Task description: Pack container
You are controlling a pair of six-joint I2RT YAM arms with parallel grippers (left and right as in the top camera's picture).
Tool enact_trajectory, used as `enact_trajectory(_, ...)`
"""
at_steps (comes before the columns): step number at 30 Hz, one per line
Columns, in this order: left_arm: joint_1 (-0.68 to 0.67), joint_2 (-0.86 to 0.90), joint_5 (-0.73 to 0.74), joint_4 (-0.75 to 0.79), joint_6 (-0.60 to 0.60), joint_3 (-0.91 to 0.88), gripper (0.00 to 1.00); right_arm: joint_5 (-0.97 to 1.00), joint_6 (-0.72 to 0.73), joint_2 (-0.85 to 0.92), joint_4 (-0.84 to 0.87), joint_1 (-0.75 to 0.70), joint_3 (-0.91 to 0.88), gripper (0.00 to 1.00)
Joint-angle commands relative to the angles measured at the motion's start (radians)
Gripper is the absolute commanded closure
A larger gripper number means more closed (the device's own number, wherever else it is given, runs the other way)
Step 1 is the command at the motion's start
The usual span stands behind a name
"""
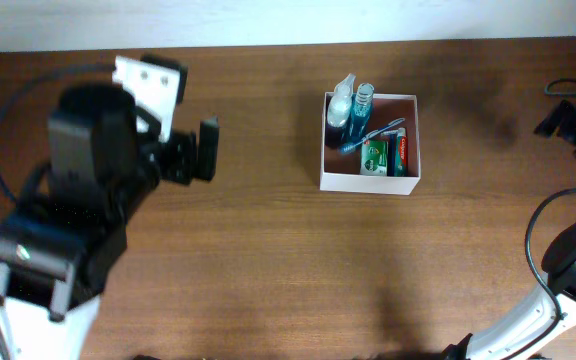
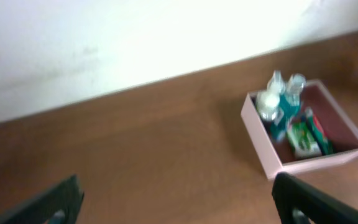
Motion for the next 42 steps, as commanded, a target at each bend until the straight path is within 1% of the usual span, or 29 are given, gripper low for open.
enact_trajectory(1, 0.038, -0.155, 0.068, 0.194, 0.037, -0.315, 0.01, 0.001, -0.003, -0.001, 0.002, -0.002, 0.012, 0.01)
enact_trajectory(6, 0.102, -0.42, 0.126, 0.653, 0.037, -0.808, 0.01, 0.001, -0.003, -0.001, 0.002, -0.002, 0.012, 0.01)
enact_trajectory(9, 0.132, -0.564, 0.154, 0.84, 0.037, -1.014, 0.01, 0.001, -0.003, -0.001, 0.002, -0.002, 0.012, 0.01)
enact_trajectory(12, 0.155, -0.714, 0.161, 0.96, 0.037, -1.181, 0.01, 0.001, -0.003, -0.001, 0.002, -0.002, 0.012, 0.01)
enact_trajectory(15, 0.178, -0.837, 0.161, 1.0, 0.036, -1.281, 0.01, 0.001, -0.003, -0.001, 0.002, -0.002, 0.012, 0.01)
enact_trajectory(21, 0.243, -1.02, 0.173, 0.996, 0.034, -1.356, 0.01, 0.001, -0.003, -0.001, 0.002, -0.002, 0.012, 0.01)
enact_trajectory(29, 0.293, -1.098, 0.168, 0.979, 0.033, -1.404, 0.01, 0.001, -0.003, -0.001, 0.002, -0.002, 0.012, 0.01)
enact_trajectory(37, 0.297, -1.174, 0.167, 0.979, 0.033, -1.47, 0.01, 0.001, -0.003, -0.001, 0.002, -0.002, 0.012, 0.01)
enact_trajectory(42, 0.297, -1.18, 0.167, 1.025, 0.033, -1.515, 0.01, 0.001, -0.003, -0.001, 0.002, -0.002, 0.012, 0.01)
